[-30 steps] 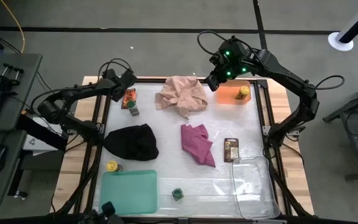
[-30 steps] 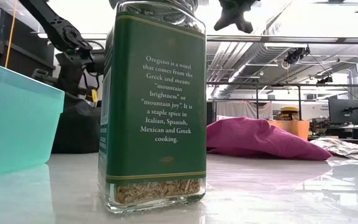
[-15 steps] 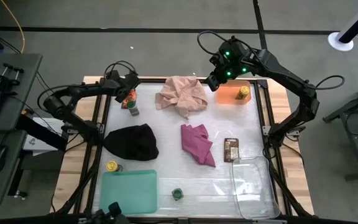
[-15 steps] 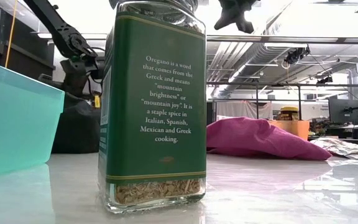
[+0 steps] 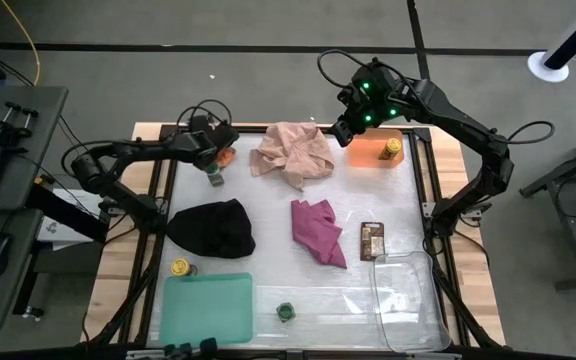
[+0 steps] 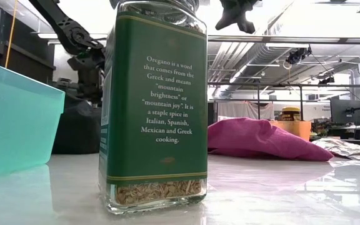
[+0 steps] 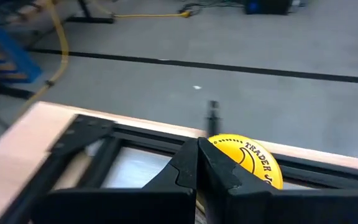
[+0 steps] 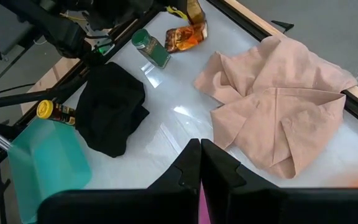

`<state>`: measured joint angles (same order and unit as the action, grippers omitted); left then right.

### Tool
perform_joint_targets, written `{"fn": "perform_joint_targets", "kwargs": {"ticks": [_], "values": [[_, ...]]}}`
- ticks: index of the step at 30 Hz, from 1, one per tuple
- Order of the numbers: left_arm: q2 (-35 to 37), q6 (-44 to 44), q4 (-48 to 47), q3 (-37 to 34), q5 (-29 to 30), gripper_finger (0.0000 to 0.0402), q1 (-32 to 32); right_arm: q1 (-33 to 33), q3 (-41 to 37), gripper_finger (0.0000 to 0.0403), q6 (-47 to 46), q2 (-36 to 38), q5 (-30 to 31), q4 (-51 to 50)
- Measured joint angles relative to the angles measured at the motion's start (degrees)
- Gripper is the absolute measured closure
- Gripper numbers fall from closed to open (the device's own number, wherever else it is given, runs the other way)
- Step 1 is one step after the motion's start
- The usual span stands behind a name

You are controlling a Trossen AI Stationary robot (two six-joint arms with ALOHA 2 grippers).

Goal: Sort spices by type
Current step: Put the top yellow seasoning bottle into the orange bin

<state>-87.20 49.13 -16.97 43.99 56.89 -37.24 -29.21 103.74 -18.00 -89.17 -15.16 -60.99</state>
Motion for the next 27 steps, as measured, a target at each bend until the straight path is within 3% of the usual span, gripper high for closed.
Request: {"fn": "perform_joint_targets", "kwargs": {"ticks": [15,27], "values": [[-0.17,-10.41,13.65,-0.13,-9.81,0.0401,9.52,0.00,0.00,0.0403,0.02,0.00,-0.02,0.00],[-0.08,-11.30,14.64,-0.07,-15.28,0.0401,22.05,0.02,0.00,0.0403,0.48,0.00,-0.35,0.00]]}}
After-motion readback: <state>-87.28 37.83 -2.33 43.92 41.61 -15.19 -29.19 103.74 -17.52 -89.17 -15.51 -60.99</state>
